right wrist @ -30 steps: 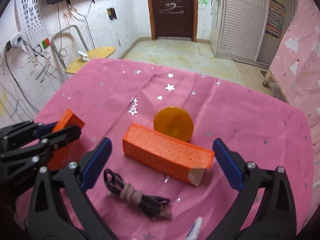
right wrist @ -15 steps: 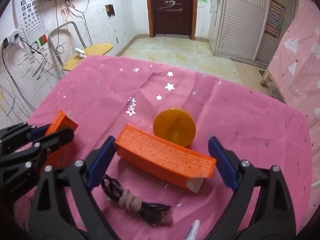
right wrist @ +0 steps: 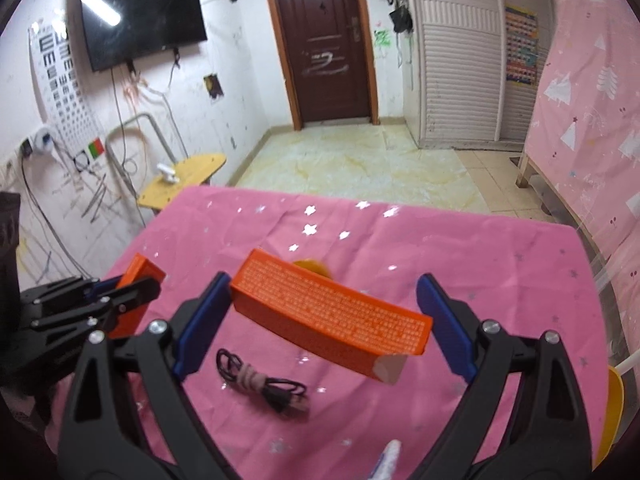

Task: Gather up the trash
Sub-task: 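Grasp the orange block box with the right tool while the left tool holds its box, then carry both orange boxes toward the yellow bin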

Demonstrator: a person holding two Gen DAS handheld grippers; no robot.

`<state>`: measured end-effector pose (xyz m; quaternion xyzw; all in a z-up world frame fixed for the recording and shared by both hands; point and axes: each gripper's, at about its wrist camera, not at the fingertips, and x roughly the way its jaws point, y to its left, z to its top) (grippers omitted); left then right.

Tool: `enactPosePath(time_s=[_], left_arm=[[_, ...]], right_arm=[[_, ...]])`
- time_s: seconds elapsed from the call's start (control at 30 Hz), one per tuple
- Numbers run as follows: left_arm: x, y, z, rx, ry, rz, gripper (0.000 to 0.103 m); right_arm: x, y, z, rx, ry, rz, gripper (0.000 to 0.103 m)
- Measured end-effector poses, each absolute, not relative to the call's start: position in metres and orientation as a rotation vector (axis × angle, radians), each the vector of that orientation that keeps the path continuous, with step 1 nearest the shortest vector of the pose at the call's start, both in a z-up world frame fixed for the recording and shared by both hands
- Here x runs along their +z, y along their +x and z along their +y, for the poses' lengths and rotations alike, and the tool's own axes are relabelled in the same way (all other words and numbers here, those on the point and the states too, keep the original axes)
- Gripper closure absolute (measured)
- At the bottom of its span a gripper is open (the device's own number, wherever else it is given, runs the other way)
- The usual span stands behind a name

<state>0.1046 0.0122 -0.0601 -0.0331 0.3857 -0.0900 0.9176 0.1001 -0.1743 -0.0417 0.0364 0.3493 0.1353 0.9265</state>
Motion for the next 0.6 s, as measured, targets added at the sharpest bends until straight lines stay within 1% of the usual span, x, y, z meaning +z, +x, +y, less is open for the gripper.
enactPosePath(time_s=[0.6], left_arm=[[-0.033, 0.087, -0.065, -0.231, 0.057, 0.762, 0.088]], right_arm=[[-0.024, 0.059, -0.283, 0.181, 0.240, 0.598, 0.014]])
